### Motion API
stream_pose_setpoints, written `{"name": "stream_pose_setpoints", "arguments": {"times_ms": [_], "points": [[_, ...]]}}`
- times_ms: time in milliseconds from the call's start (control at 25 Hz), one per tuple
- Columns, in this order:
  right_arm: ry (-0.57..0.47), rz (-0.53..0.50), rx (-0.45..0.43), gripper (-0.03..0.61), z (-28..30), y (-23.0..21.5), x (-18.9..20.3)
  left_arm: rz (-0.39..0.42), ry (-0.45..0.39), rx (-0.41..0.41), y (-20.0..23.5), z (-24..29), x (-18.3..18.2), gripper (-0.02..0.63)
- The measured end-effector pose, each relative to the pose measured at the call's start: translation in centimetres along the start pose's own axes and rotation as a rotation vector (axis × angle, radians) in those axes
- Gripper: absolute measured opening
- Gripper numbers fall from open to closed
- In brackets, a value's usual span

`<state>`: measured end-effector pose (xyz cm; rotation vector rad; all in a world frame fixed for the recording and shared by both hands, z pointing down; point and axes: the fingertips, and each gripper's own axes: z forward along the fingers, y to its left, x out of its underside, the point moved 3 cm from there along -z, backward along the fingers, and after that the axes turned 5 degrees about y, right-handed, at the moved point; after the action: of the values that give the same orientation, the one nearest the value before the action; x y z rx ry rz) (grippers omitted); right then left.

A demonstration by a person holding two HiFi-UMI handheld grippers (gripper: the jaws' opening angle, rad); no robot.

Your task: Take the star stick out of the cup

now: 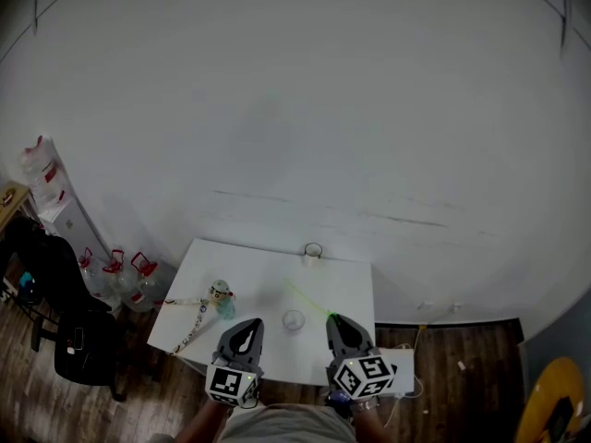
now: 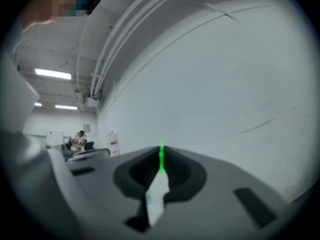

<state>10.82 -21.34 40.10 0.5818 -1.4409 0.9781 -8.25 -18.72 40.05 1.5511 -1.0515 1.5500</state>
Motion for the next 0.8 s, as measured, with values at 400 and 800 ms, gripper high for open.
{"name": "stream_pose_setpoints", "arguments": {"times_ms": [400,800], "points": [[-0.003,-0.015,0.003,0.044,-0.24,-0.24,-0.12,0.009,-0.004,0.006,-0.29,0.34,-0.30,0.030],[0.004,-0.017,0.011,0.044,-0.26,-0.38,-0.14,0.011,-0.009,0.015,-0.49,0.60,-0.68,0.030]]}}
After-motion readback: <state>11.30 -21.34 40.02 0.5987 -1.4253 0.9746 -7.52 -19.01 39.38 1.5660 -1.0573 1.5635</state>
